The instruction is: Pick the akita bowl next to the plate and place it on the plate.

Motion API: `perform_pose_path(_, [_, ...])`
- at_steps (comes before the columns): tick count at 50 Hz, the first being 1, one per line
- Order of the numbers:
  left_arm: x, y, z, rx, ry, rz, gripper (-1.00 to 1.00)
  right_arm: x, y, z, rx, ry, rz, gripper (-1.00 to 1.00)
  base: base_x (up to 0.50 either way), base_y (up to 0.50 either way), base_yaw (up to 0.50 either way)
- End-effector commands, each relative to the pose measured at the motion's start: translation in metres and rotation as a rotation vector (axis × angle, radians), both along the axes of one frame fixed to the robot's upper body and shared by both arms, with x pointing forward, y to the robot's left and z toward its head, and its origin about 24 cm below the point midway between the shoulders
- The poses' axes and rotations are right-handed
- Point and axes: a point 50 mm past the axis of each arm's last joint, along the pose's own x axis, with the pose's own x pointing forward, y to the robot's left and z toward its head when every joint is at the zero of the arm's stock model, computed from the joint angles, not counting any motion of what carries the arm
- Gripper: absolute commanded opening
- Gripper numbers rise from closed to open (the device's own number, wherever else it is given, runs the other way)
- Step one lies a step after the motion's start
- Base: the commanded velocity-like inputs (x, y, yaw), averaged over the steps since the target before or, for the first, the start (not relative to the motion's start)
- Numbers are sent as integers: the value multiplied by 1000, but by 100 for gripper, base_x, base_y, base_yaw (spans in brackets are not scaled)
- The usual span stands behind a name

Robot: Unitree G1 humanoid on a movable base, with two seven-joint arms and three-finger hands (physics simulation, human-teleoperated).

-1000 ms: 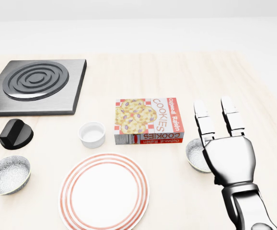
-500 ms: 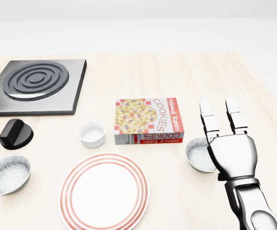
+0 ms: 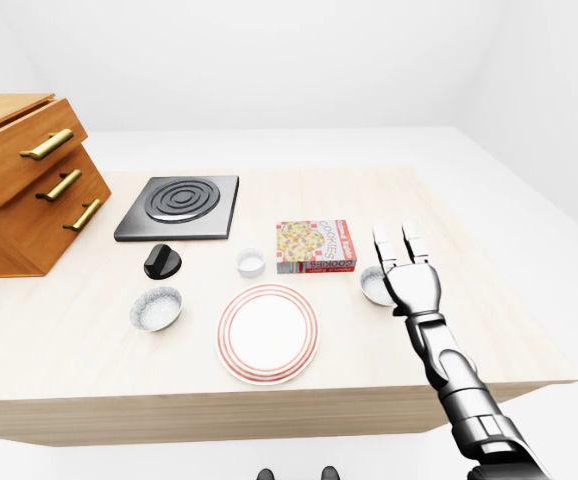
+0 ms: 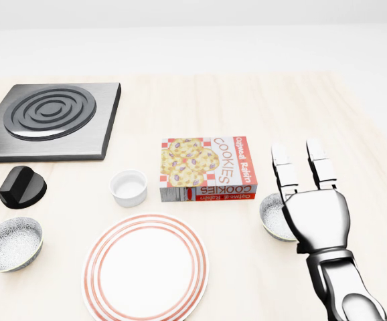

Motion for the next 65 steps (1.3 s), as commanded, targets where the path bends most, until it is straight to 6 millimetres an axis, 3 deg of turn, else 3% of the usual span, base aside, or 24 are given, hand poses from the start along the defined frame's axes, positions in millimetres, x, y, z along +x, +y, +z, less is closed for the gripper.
perform_pose_path(1, [0,1,-1,-3,-4,0,100,3,2,-8,21,42,-7,100,0,0,0])
perform_pose_path(22, [1,0,-3,-9,-10,-3,100,6,-2,-32,46,173,-34,100,0,0,0])
perform_pose_path(39, [4,-3,0,-6,-8,-8,100,19,-8,-22,54,164,-53,100,0,0,0])
perform_pose_path(48, [8,-3,0,2,0,-17,100,28,-8,-26,45,224,-66,100,0,0,0])
perform_pose_path(65, [7,-2,-1,-1,-14,-17,100,29,7,-34,45,263,-28,100,0,0,0])
